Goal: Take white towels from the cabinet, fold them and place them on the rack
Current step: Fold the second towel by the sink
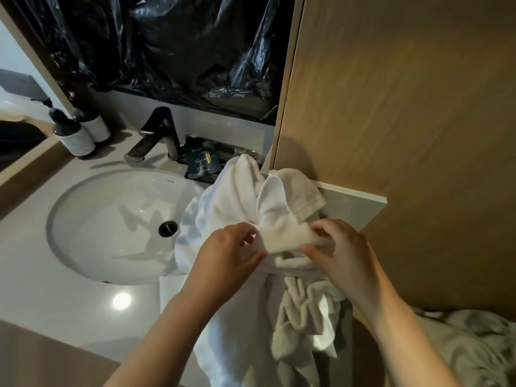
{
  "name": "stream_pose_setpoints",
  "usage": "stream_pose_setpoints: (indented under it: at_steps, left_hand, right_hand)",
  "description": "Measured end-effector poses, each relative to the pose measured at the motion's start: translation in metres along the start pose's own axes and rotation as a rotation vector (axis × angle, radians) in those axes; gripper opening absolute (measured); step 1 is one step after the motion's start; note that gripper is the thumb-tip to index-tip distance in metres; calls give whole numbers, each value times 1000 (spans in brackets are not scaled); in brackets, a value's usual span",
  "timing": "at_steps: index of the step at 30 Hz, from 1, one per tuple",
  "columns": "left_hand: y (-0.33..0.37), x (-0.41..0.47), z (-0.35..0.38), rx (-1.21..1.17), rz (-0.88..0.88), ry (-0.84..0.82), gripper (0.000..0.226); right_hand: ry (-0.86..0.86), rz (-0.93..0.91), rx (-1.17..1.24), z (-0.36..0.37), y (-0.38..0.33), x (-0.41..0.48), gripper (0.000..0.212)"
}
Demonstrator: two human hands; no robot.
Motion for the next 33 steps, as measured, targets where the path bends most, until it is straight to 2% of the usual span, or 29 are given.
stream_pose_setpoints:
  at_steps: [7, 13, 14, 16, 18, 23, 28, 33]
  left_hand:
    - [1, -2, 3, -1, -65, 16, 27]
    - [2, -6, 3, 1, -87, 35, 34]
    - [1, -6, 5, -9, -94, 35, 32]
    - [5, -6, 5, 6, -68, 34, 12]
    - [11, -7, 2, -1, -22, 63, 22]
    - [46, -5, -14, -89, 139, 141, 14]
    - [64, -1, -20, -118, 168, 135, 20]
    - [70, 1, -33, -109, 196, 168, 15]
  right_hand:
    - [11, -38, 4, -4, -1, -1, 11]
    - [-16, -51, -6, -5, -1, -9, 9]
    - [-18, -54, -1, -6, -1, -11, 9]
    - [-11, -67, 22, -10, -3, -16, 8]
    - [21, -94, 44, -19, -6, -20, 8]
    - [56, -90, 240, -43, -9, -24, 9]
    - [120, -133, 298, -62, -21, -23, 10]
    - [30, -46, 424, -56, -2, -38, 40]
Point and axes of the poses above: each hand's wrist, its own x-axis towards the middle knuckle, its own z-axis out of the palm, y = z × x, the point moved 10 cm from there along x, towards the middle knuckle, and after that the axes turned 6 degrees about z, right-handed, at the moved point
